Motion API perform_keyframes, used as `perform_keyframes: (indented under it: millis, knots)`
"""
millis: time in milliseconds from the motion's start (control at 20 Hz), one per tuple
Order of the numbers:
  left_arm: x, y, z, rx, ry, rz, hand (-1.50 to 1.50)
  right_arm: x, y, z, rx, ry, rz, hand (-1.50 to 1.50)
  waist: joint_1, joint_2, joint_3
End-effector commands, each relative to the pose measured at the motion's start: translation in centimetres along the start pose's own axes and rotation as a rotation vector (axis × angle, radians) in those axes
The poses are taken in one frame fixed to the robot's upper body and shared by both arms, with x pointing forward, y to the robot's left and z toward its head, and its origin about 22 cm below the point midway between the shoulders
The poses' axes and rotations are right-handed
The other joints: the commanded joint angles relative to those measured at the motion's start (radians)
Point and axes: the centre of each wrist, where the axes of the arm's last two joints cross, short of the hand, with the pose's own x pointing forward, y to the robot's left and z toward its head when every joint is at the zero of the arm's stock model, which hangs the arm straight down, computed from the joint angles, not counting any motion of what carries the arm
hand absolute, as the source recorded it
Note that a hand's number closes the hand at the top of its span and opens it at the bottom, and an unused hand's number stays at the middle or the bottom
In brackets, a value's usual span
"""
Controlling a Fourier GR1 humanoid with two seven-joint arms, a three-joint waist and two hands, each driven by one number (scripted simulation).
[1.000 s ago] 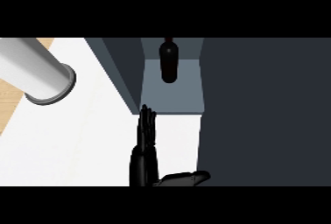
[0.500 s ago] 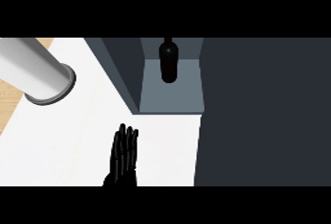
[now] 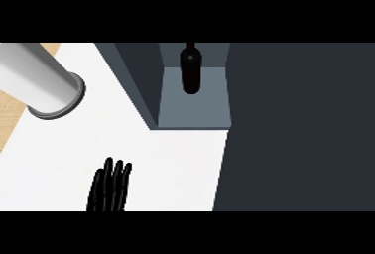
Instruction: Pick up the wine, place it into the cabinet and close the cabinet
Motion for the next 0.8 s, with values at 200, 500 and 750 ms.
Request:
perform_keyframes:
  millis: [200,500,750]
  knots:
    - [2.3,4.7,0.8,0.016,-0.025,-0.015,-1.5,1.3,2.8,2.4,0.142,0.04,-0.2,1.5,0.004,-0.003,-0.002]
    - [3.9,6.8,0.1,0.052,-0.049,-0.028,-1.5,2.3,4.7,2.2,0.239,0.057,-0.217,1.5,0.011,-0.003,-0.002]
    - [5.1,10.4,-1.0,0.081,-0.052,-0.037,-1.5,2.3,6.6,2.6,0.365,0.015,-0.159,1.5,0.004,-0.005,-0.002]
